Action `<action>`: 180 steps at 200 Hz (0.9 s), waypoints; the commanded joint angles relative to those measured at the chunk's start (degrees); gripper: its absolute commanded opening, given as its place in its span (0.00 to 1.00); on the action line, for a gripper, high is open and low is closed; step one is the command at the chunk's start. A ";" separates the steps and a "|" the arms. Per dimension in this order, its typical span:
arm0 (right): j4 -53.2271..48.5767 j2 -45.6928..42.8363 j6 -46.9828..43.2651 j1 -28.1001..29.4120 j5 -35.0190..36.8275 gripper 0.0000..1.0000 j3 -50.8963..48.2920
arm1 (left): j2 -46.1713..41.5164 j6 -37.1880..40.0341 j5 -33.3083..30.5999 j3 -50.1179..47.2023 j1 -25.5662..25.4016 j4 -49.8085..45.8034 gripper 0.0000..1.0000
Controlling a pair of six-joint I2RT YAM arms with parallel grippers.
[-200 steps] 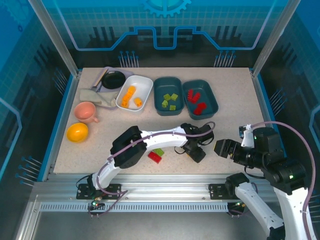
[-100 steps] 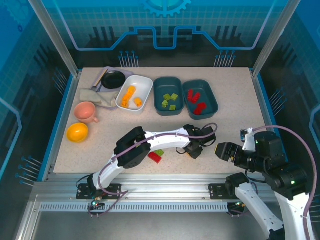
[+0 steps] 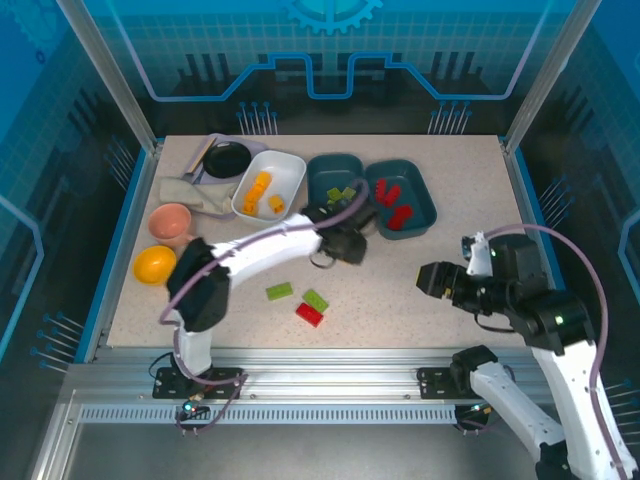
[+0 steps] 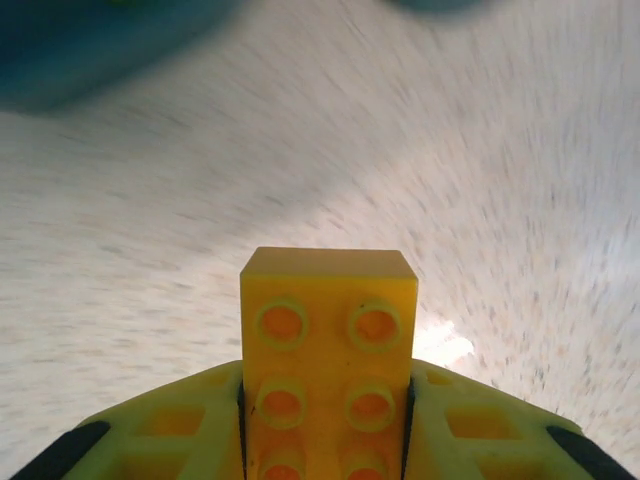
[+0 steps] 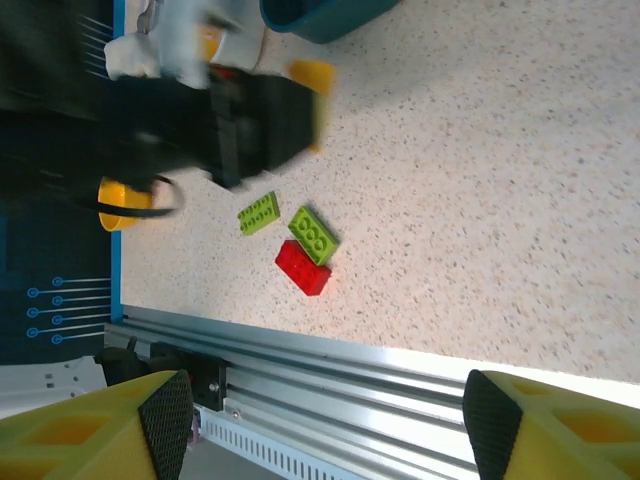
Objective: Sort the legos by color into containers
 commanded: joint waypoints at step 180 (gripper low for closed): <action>37.24 42.93 -1.99 18.60 0.55 0.76 12.38 | 34.74 -3.02 9.33 39.71 34.72 -5.65 0.39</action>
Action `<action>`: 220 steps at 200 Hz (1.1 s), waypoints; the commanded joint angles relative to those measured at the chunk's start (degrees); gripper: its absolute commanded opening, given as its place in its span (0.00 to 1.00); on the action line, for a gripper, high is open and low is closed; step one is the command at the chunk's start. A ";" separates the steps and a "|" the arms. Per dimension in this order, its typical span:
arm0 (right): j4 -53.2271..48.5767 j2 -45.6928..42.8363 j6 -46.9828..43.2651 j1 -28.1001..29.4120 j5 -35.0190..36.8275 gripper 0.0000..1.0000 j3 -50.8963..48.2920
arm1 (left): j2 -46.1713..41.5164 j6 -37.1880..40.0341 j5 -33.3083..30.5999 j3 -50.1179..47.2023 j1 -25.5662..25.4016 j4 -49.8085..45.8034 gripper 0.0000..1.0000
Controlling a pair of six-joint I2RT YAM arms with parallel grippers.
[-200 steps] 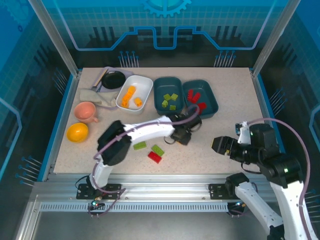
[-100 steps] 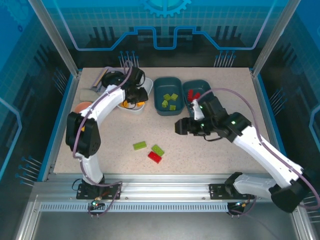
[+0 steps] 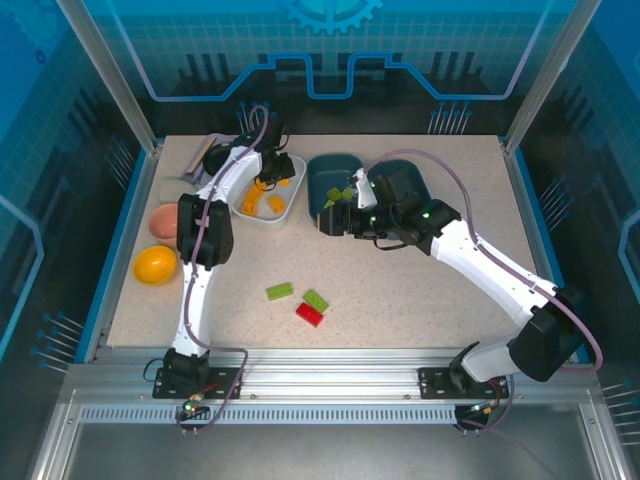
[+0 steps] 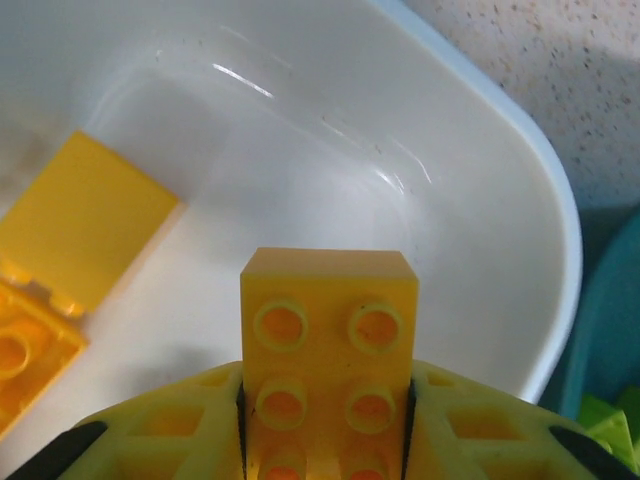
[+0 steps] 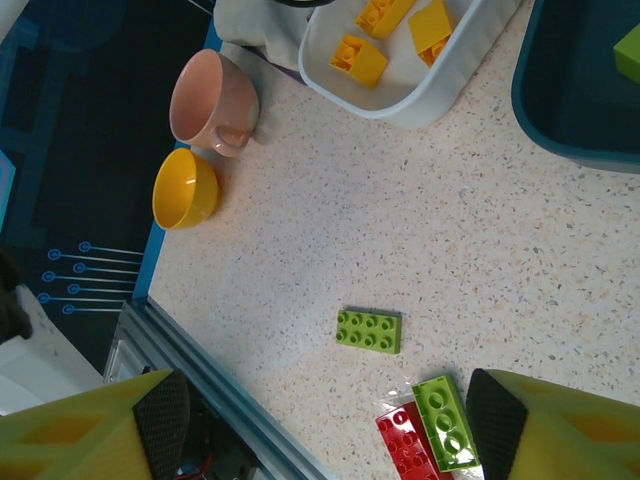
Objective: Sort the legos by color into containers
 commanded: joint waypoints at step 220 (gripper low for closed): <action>-22.61 43.22 -42.53 23.81 22.22 1.00 27.87 | -93.56 -28.29 7.54 -74.78 0.28 -7.45 0.82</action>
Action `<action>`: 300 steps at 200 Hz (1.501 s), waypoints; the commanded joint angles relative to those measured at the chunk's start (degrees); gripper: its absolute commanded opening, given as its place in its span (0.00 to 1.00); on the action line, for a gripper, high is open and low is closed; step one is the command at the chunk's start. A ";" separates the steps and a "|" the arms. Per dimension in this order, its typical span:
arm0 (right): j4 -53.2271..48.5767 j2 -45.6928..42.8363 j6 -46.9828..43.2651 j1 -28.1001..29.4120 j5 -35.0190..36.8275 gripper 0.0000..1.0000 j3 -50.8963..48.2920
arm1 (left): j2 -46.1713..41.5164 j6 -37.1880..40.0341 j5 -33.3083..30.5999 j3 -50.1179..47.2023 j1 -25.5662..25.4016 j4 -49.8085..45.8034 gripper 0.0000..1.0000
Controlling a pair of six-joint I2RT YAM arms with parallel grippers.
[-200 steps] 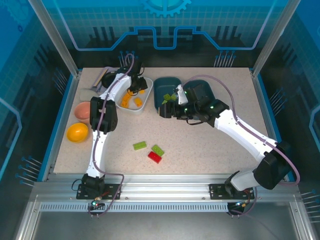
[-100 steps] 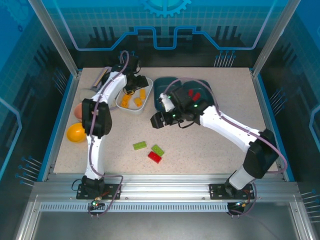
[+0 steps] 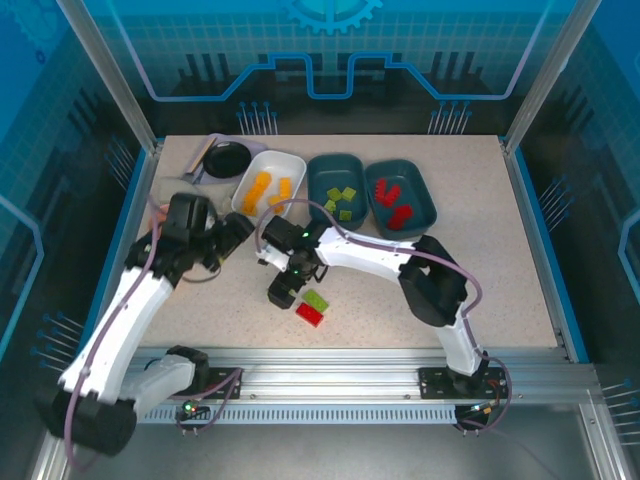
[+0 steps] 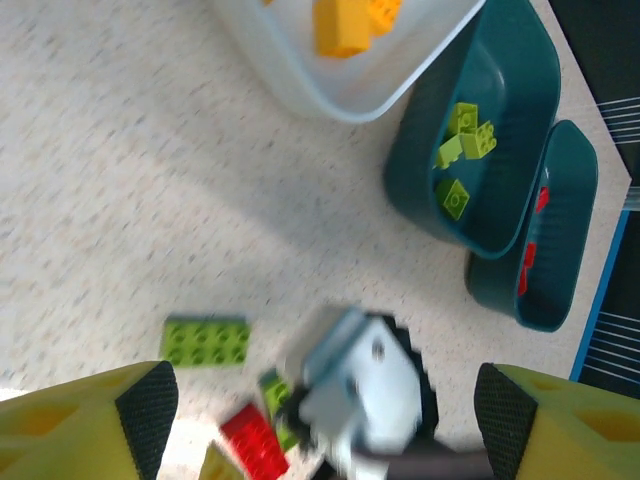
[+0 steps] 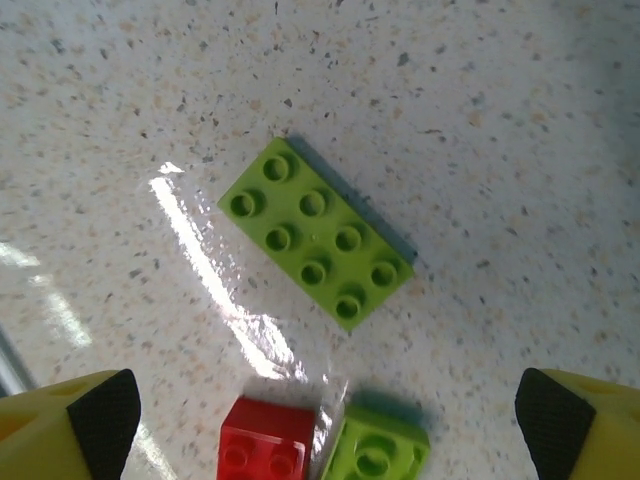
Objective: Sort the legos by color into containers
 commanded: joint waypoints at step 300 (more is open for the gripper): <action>-7.15 -0.70 22.33 -16.77 8.29 0.32 13.29 | -9.00 -3.97 11.74 -9.96 -5.50 6.39 0.81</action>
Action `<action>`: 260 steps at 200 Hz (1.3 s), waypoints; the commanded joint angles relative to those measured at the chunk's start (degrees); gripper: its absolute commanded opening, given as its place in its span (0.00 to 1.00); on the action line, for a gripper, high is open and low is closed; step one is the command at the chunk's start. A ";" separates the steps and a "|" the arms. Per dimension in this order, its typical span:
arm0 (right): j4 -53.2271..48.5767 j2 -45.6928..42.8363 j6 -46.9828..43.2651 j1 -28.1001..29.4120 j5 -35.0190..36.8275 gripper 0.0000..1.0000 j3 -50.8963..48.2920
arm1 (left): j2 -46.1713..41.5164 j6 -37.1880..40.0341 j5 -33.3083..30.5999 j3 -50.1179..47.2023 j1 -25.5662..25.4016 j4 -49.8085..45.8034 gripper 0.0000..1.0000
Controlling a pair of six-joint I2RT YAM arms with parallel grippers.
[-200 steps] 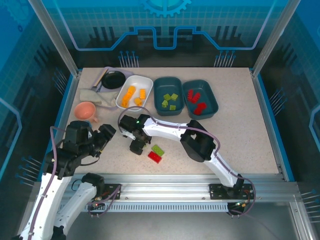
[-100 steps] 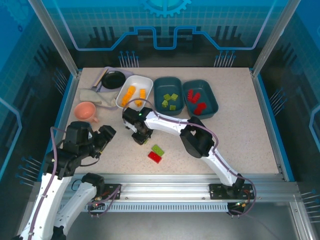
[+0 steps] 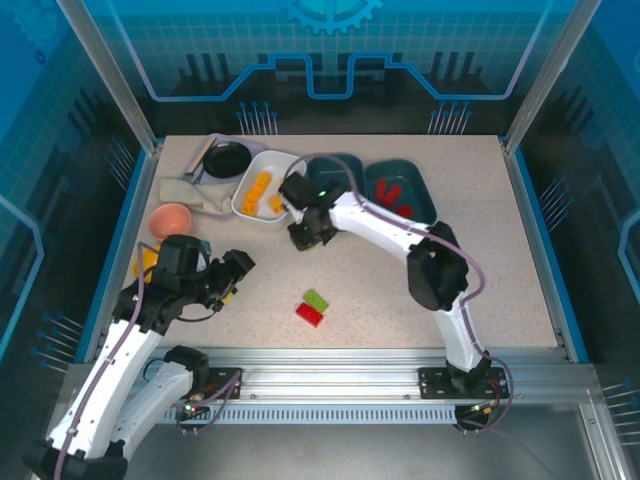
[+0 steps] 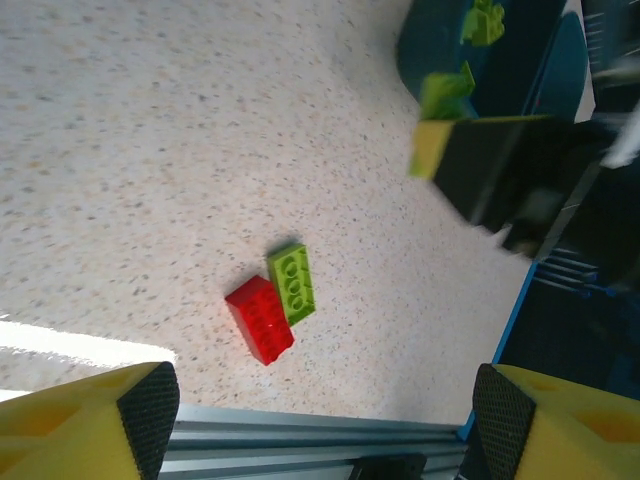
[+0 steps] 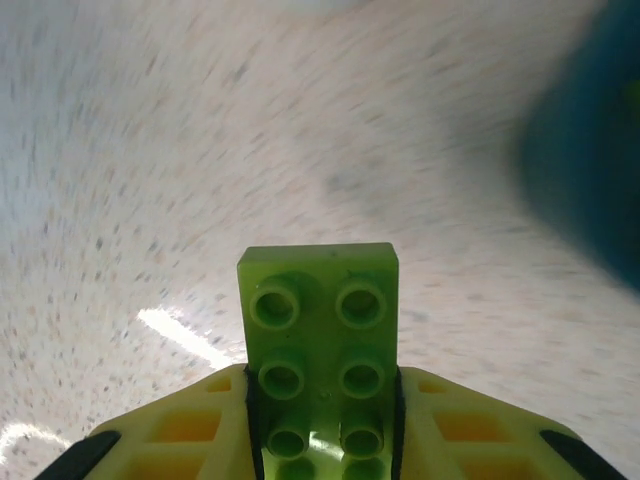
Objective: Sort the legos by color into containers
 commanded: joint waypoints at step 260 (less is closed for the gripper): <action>6.90 20.69 14.23 -19.32 -16.60 0.59 33.67 | 25.87 6.50 -3.31 17.78 -4.88 16.07 0.81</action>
